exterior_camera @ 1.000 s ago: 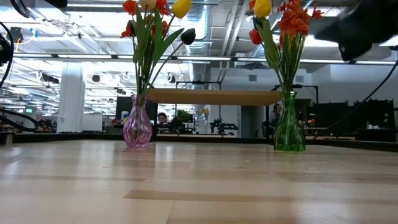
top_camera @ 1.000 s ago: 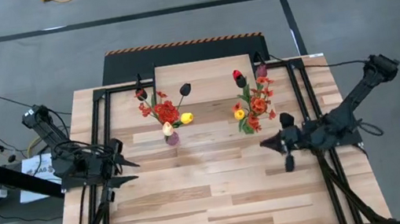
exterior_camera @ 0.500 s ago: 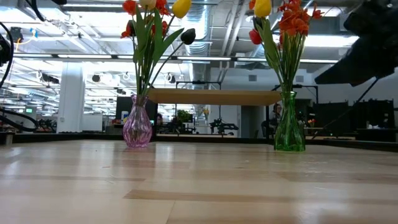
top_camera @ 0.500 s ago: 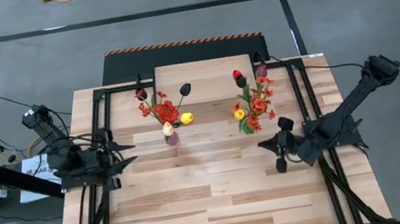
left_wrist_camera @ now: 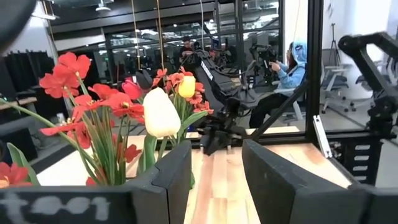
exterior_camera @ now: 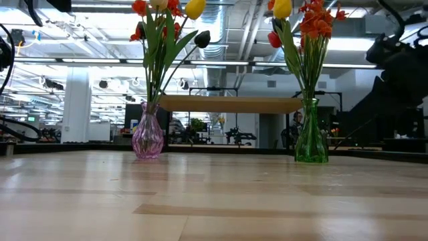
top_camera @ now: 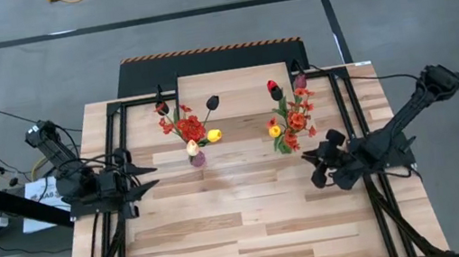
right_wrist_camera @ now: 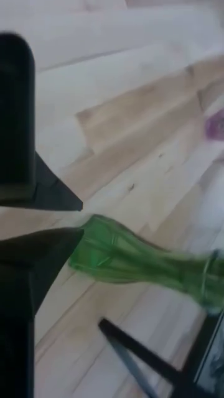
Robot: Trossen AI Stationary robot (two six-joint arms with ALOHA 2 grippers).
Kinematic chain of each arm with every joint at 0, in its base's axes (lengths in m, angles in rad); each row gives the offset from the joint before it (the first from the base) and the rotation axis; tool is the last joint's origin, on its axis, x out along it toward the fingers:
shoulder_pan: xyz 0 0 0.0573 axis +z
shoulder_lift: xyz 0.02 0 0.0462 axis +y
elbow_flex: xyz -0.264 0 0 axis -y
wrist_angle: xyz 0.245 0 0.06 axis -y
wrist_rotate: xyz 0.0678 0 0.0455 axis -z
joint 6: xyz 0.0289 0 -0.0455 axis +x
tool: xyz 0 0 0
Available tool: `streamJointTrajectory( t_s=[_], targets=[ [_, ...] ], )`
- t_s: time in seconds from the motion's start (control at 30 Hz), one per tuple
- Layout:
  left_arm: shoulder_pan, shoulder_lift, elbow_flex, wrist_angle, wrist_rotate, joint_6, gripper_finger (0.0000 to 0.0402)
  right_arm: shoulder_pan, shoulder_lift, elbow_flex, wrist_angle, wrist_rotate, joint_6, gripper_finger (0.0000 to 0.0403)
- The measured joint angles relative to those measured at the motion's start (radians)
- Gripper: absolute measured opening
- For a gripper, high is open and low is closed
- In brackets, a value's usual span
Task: Pick and place flowers into a vace then onto a shelf
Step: Put the green vase on the shelf
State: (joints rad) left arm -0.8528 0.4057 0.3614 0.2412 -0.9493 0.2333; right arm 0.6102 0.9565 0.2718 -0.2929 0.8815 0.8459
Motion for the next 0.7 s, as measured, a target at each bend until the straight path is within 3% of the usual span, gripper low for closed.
streamJointTrajectory(
  t_s=[0.5, 0.7],
  targets=[
    [0.000, 0.000, 0.000, 0.007, 0.000, -0.060, 0.0134, -0.107, -0.001, 0.000, 0.032, 0.018, 0.040, 0.0231],
    [0.000, 0.000, 0.000, 0.069, 0.000, -0.036, 0.0134, -0.130, -0.001, 0.000, 0.053, 0.016, 0.039, 0.0259]
  ],
)
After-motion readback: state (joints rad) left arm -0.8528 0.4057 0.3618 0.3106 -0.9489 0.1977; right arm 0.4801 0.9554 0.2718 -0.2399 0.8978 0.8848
